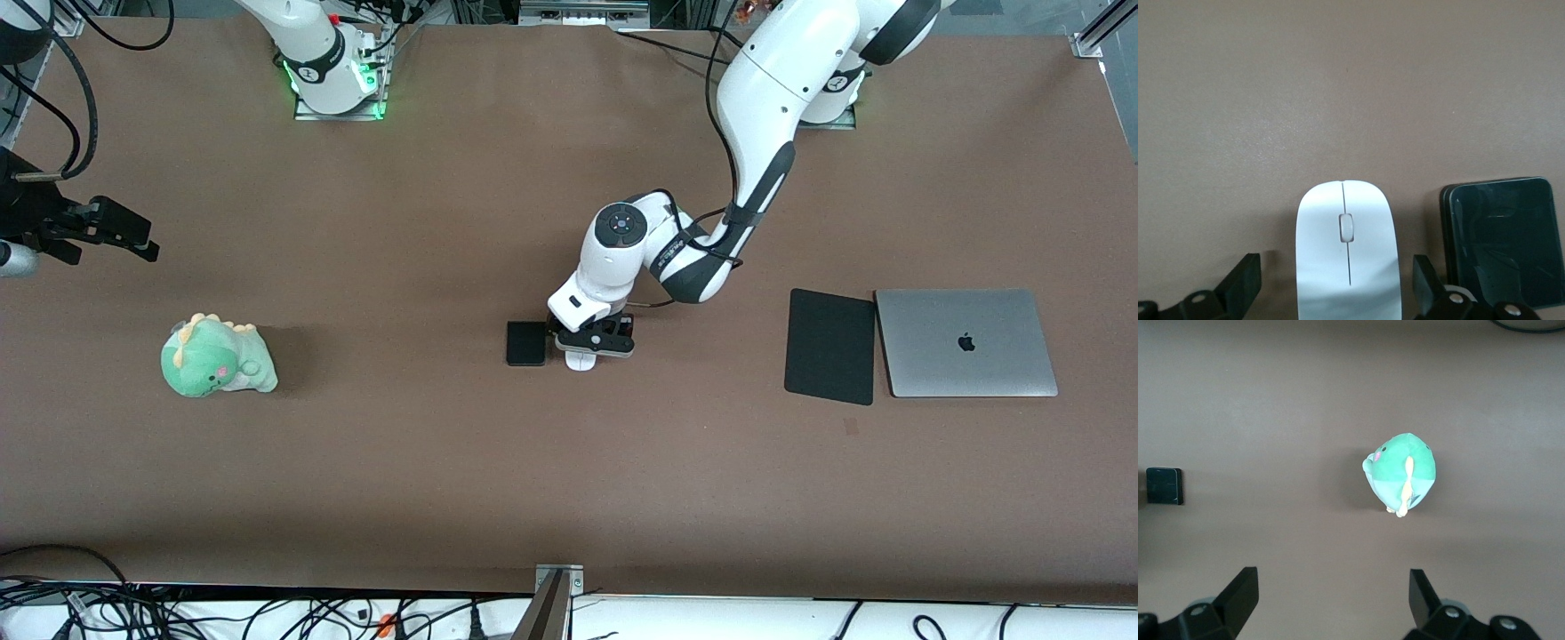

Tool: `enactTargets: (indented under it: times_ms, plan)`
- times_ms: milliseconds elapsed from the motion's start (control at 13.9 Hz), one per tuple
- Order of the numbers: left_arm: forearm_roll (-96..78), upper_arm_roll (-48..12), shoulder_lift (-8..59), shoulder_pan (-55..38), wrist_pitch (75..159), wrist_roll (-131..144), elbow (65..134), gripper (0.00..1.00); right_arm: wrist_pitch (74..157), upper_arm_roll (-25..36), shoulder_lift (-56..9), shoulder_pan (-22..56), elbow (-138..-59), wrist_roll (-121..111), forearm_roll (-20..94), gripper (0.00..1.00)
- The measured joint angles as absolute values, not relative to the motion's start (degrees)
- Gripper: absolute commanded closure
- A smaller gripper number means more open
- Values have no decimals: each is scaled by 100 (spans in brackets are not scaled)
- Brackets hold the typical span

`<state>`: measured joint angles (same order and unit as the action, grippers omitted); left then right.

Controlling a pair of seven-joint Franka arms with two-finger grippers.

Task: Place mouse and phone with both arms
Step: 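Lower the left gripper and close it on the white mouse, then lift the mouse and carry it toward the black mousepad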

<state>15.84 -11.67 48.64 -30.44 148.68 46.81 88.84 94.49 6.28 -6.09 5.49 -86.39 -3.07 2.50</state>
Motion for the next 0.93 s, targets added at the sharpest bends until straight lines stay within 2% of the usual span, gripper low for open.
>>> enactTargets:
  times_ms: [72,215,359,431,502,933]
  plan:
    - [1584,-1164,4876,-3045,14872,4681,8884,5,9449,627,-611,549,-8639,-307,250,0]
    - [1593,-1158,4889,-3045,14876,4681,8883,49,9449,626,-613,549,-8639,-307,250,0]
    - [1684,-1154,4894,-3046,14886,4681,8881,71,9448,626,-613,549,-8639,-307,250,0]
    - [1755,-1154,4895,-3046,14888,4683,8879,77,9448,626,-613,549,-8639,-307,250,0]
    - [1801,-1154,4896,-3047,14891,4685,8876,78,9448,626,-613,549,-8639,-307,250,0]
    - [1808,-1132,4853,-3038,14785,4685,8740,81,9446,602,-616,564,-8639,-307,250,0]
